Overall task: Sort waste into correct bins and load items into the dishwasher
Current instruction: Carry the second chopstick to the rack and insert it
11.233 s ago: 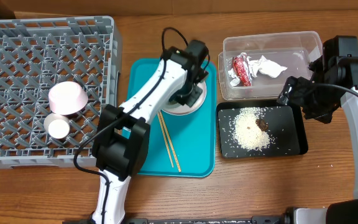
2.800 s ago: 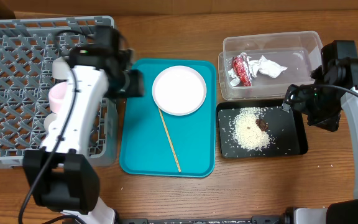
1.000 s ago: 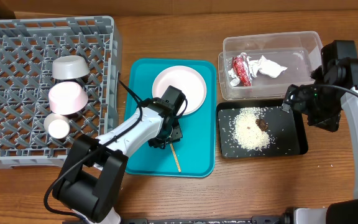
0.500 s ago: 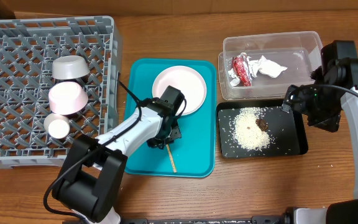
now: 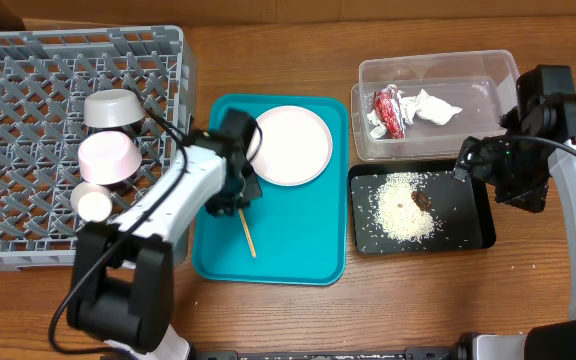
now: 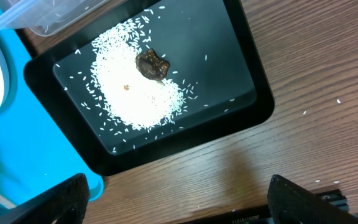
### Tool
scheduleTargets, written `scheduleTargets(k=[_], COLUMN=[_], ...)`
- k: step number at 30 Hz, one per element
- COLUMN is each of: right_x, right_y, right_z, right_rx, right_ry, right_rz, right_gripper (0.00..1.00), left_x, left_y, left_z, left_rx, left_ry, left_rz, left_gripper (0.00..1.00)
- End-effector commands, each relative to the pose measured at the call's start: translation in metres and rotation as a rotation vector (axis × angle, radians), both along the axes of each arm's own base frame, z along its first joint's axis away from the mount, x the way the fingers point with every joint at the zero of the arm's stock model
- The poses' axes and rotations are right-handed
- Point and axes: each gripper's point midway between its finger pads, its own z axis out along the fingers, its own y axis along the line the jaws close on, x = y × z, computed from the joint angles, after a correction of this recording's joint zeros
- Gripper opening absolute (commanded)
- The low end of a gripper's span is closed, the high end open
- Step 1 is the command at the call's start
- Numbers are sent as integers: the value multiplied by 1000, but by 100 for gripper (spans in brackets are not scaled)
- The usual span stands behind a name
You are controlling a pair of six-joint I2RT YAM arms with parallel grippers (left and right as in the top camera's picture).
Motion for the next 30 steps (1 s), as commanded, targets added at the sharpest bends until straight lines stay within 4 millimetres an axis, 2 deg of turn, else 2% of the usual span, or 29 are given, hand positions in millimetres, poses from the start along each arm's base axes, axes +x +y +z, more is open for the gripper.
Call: scheduleTargets(k=[1,4,5,7,10,16,20,21,23,26,27,30], right_x=[1,1,2,3,3,3,2,1,1,1,1,1], right_y=[-2,-2,-2,-2,-2,-2,-2,-2,-2,-2,-2,-2], right_z=[4,4,4,4,4,4,4,4,4,4,4,4], right_rx=[-7,-7,-8,-8,-8,-8,-7,-7,-7,-7,-7,-7], right_ry=[-20,-22,-24,-27,-27,-27,-23,-21,-19,-19,-20,-20], right_rz=[2,2,2,2,2,2,1,1,1,1,1,1], right_gripper=[93,93,95,96,96,96,96,96,99,100,100,100], left_x=[41,59,71,81,91,103,109,110,110,109,108,107], left_y=[19,35,48,61,84,115,122,125,126,127,126,126], left_z=[71,108,129,144,152,142,123,112,103,92,88,88], left_rx=[23,32,49,80,149,231,228,231,229,223,218,217], left_ry=[-205,-292,-347,-389,-420,-407,-365,-336,-311,-277,-264,-259], left_rz=[-66,-113,-157,-222,-280,-335,-319,-318,-317,-319,-321,-321], left_gripper=[4,4,4,4,4,4,4,4,11,15,31,34])
